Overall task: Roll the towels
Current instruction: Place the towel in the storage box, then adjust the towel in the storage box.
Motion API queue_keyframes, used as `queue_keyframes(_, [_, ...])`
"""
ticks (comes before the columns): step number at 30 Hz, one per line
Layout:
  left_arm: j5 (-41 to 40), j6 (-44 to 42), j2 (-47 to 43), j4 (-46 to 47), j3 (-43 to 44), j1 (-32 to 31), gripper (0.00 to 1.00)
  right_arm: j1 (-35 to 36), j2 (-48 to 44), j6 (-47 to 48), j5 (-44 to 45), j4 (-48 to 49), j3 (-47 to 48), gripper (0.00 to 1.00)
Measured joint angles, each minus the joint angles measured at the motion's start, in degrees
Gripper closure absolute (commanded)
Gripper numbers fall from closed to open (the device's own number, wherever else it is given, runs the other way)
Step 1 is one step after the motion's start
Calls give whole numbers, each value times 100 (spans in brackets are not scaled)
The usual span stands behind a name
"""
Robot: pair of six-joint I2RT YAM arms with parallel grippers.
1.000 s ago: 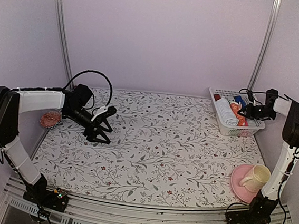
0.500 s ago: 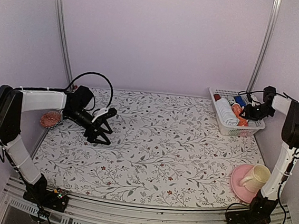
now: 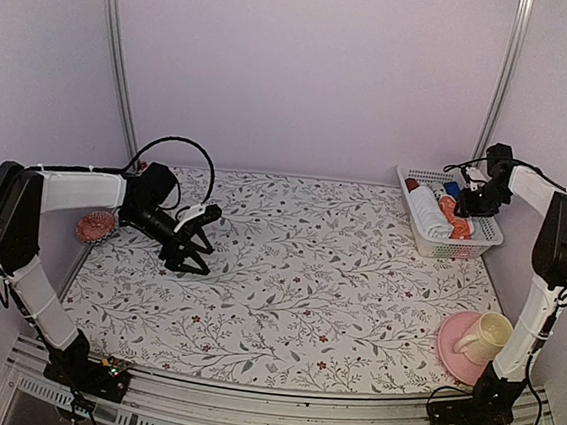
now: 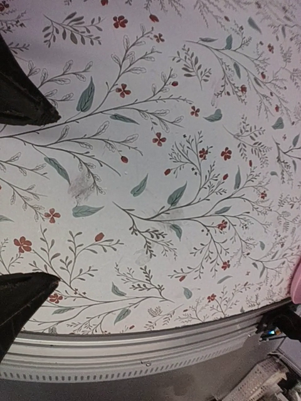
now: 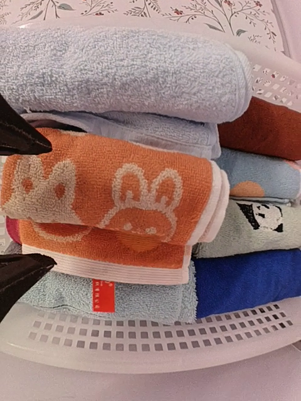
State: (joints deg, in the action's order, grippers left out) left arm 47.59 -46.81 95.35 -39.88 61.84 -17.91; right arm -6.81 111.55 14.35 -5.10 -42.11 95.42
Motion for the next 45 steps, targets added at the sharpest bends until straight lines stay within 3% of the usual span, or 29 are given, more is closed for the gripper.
queue_keyframes(16, [-2,0,7,2,0,4,19,516,-59,-28,721,-157,271,47])
queue_keyframes(32, [-9,37,111,17,0,7,19,643,374,-46,964,-157,341,58])
queue_keyframes(45, [-28,39,155,22,0,9,19,616,662,4,966,-151,398,55])
